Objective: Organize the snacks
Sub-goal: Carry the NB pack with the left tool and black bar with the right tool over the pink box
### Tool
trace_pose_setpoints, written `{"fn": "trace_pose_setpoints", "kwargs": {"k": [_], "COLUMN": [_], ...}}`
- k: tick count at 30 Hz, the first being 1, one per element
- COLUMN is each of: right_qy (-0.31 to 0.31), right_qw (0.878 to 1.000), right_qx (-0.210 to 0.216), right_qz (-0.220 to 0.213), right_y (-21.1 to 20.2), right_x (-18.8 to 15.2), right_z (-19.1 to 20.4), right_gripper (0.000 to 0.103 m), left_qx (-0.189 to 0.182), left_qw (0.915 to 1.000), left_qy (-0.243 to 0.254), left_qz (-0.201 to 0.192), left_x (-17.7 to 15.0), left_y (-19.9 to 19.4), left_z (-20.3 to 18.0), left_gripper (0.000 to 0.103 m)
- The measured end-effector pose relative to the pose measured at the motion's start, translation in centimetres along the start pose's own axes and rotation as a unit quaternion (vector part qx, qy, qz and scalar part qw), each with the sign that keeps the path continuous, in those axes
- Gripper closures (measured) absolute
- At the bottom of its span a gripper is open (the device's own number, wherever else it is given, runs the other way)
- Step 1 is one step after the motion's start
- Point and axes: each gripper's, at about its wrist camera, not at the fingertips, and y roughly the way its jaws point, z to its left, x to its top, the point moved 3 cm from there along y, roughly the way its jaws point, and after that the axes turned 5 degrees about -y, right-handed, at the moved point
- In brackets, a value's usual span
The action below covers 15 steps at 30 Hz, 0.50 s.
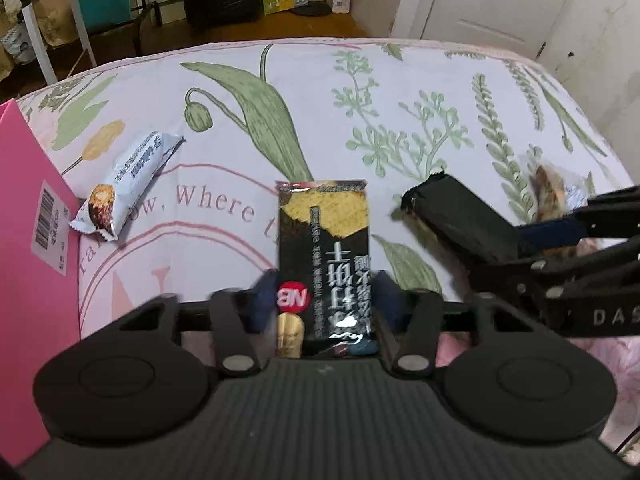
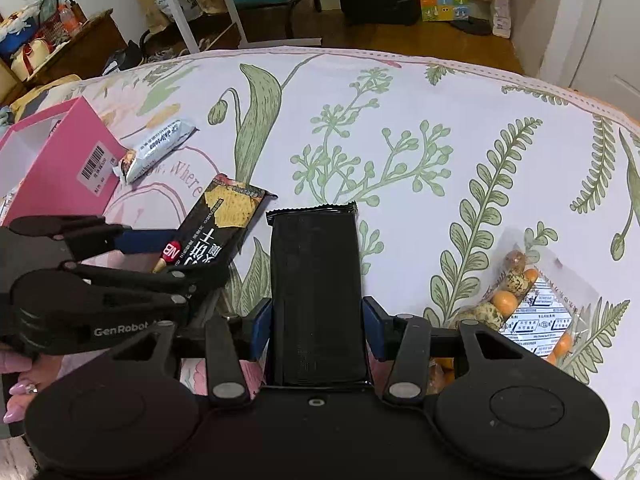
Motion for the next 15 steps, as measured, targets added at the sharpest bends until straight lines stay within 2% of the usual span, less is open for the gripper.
{"fn": "trace_pose_setpoints", "kwargs": {"k": [4, 8, 12, 15], "right_qy": [0.009, 0.027, 0.036, 0.032], "right_qw": [1.0, 1.0, 0.999, 0.999], "right_qx": [0.0, 0.004, 0.01, 0.007], "right_qz": [-0.002, -0.001, 0.0, -0.005], "right_y": [-0.5, -1.1, -1.8, -2.5], "right_x": [-0.2, -0.8, -1.8, -2.4], "right_z": [0.0, 0.0, 0.6, 1.4], "right_gripper": [0.051, 0.051, 0.051, 0.051], "left_qx": [-0.016, -0.016, -0.025, -0.027], "left_qw": [0.9997, 0.9996, 0.9985, 0.9983], "left_qy": [-0.013, -0.018, -0.035, -0.037], "left_qz": [0.014, 0.015, 0.035, 0.035], "left_x": [-0.1, -0.4, -1.6, -2.8], "left_y": [-1.0, -2.7, -4.4, -5.7], "left_z": [-0.1, -0.4, -0.5, -0.3], "left_gripper": [0.056, 0.056, 0.056, 0.056]}}
